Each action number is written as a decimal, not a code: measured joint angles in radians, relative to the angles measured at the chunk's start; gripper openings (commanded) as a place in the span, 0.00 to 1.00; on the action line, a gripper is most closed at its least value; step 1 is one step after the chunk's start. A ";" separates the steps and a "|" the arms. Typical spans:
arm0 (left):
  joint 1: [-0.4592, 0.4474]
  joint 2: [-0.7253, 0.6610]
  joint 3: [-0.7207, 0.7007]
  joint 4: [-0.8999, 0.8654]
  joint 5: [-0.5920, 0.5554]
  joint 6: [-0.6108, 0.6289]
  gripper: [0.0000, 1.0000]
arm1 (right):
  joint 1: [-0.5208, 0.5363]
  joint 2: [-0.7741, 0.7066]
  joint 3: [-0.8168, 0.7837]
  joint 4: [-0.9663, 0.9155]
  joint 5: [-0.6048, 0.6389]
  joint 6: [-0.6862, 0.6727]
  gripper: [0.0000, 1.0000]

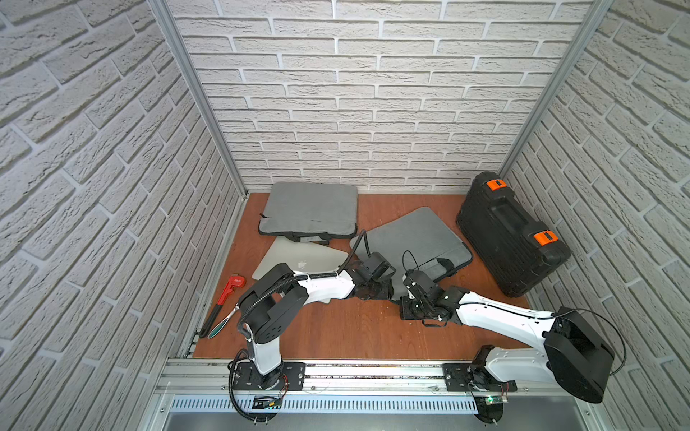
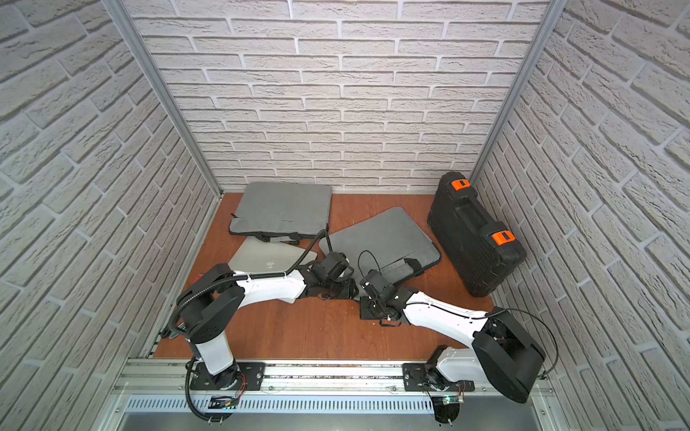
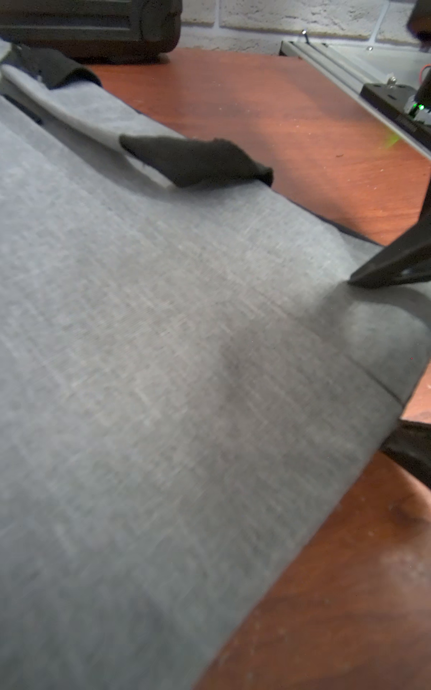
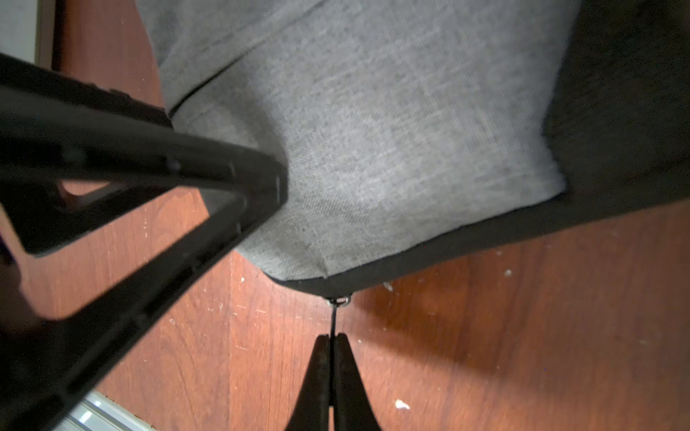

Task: Open the zippered laptop bag and take out the laptop
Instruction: Adjust the zippered laptop bag at the center of the board.

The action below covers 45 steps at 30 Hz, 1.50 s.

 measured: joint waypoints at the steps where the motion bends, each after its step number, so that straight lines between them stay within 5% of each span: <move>1: -0.001 0.000 0.000 0.000 0.002 0.000 0.57 | 0.000 0.001 0.000 0.003 0.000 0.001 0.06; 14: 0.000 0.023 0.016 0.006 0.018 -0.016 0.00 | 0.000 0.011 0.000 0.009 0.008 0.007 0.06; 45: 0.040 -0.016 0.019 -0.039 0.051 0.097 0.00 | -0.063 -0.078 0.020 -0.108 0.075 -0.043 0.06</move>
